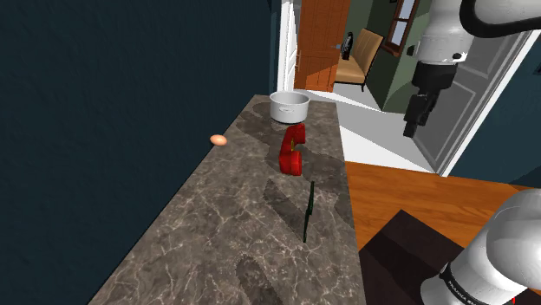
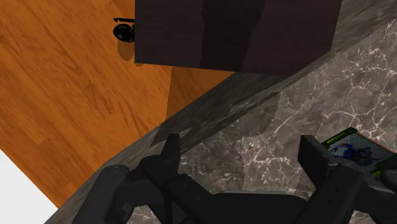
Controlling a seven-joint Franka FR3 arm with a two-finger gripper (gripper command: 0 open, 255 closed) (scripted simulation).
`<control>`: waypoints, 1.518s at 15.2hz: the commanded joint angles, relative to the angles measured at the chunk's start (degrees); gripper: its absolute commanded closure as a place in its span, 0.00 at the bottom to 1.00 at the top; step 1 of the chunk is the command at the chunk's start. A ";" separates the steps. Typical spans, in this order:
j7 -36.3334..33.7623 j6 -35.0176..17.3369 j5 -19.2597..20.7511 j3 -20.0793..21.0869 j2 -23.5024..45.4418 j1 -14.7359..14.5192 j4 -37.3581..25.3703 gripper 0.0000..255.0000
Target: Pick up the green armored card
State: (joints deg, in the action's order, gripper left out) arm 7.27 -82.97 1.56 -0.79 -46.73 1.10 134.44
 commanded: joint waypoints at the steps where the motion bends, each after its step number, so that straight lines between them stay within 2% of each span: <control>1: 0.00 0.00 0.00 0.00 0.00 0.00 0.00 0.00; 8: -21.99 -7.50 -8.69 14.05 -11.57 1.29 10.36 0.00; 15: -44.45 -16.23 -17.58 31.96 -14.52 3.49 13.32 0.00; 19: -57.19 -21.28 -21.11 43.28 -12.63 7.57 11.23 0.00; 23: -69.62 -25.41 -22.87 54.98 -9.87 14.91 6.51 0.00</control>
State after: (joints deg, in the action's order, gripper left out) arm -58.93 -107.30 -20.90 51.24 -57.10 14.08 142.01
